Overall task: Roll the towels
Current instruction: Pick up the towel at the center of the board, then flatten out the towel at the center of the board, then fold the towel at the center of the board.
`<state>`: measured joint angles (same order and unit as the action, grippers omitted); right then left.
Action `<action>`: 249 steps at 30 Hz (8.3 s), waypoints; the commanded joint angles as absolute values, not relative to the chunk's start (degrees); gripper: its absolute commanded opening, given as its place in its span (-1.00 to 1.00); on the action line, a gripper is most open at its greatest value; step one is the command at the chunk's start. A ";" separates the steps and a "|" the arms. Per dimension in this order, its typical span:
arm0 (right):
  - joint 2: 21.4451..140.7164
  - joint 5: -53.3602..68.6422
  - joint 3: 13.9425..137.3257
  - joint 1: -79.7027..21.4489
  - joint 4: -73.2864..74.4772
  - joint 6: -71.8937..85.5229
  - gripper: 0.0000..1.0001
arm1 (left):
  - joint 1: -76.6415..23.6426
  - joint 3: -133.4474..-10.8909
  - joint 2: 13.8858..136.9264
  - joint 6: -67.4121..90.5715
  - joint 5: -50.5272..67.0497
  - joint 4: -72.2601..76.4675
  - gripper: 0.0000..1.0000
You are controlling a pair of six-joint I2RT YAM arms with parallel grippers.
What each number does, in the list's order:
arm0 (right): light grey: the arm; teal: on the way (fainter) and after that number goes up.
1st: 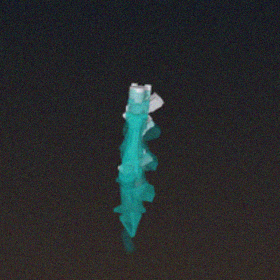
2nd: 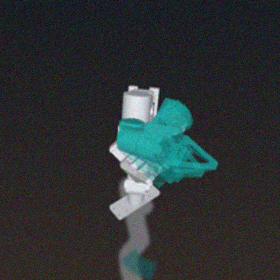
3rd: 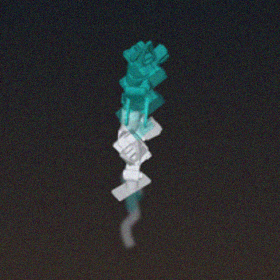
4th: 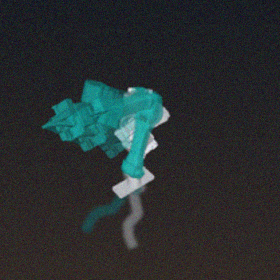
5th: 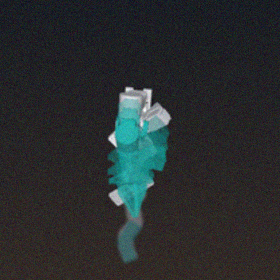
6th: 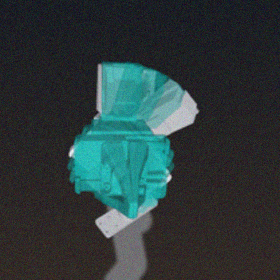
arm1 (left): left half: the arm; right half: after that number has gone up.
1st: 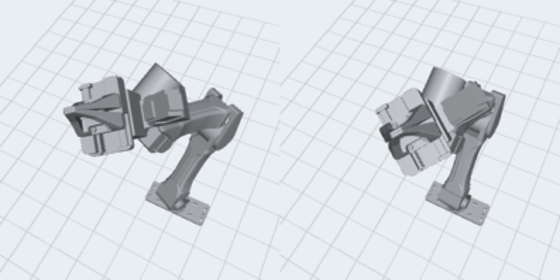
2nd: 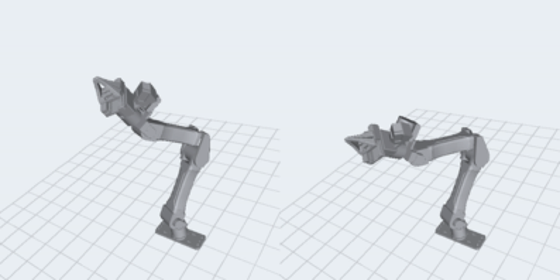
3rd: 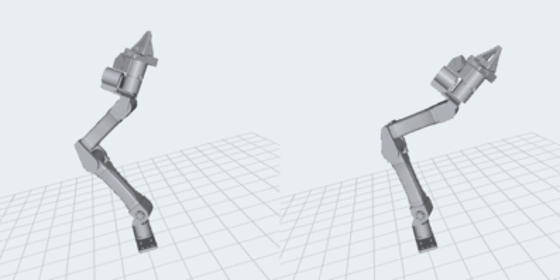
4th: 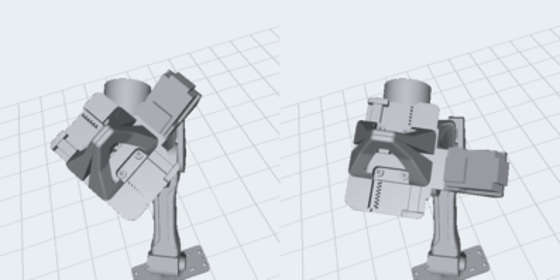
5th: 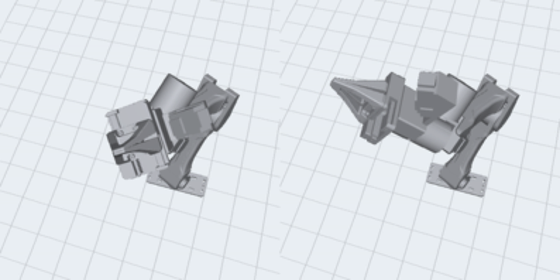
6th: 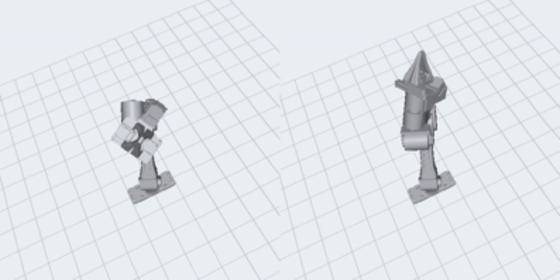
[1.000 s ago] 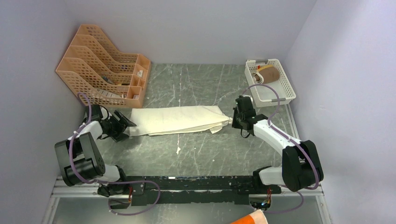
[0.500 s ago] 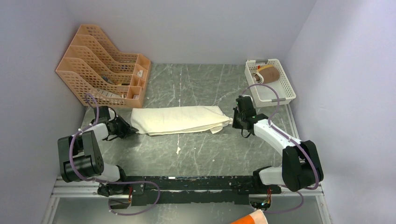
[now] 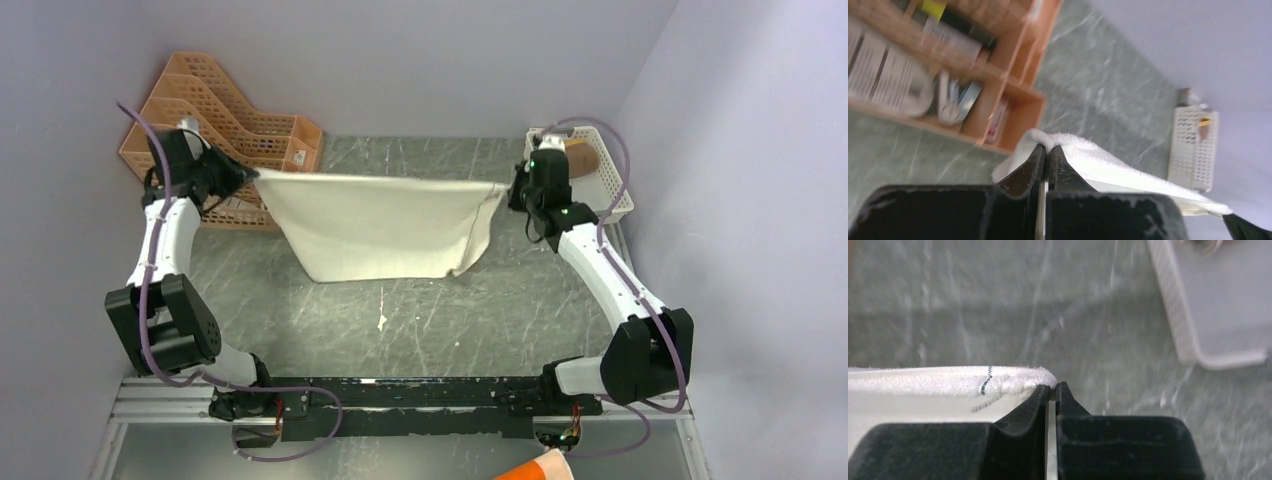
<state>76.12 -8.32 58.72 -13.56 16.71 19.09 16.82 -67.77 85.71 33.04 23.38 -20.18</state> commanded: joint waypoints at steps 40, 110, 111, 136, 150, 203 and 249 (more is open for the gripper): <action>79.30 -17.22 56.09 -11.42 -2.25 12.90 -1.00 | 3.33 -78.05 97.81 31.78 30.64 -16.94 -0.87; 92.58 -8.07 46.11 -5.25 0.43 3.96 -1.00 | 7.42 -68.41 104.36 29.93 30.62 -5.43 -0.86; 91.99 -8.61 46.06 -5.28 0.22 4.00 -1.00 | 7.52 -68.58 104.26 29.77 30.78 -5.48 -0.86; 77.84 -18.71 37.78 -12.32 -1.26 12.40 1.00 | 7.83 -71.31 102.85 26.37 34.53 -8.46 0.00; 91.88 6.23 51.39 -3.34 -3.43 23.83 0.78 | 8.80 -73.04 100.18 28.02 37.57 -7.71 0.17; 106.06 -26.89 67.72 -8.64 20.60 20.77 -1.00 | 5.19 -72.54 99.18 26.63 38.62 -8.81 0.16; 100.86 -21.82 67.11 -5.51 19.70 15.47 -1.00 | -9.23 -97.96 132.78 13.26 14.69 -27.43 -0.86</action>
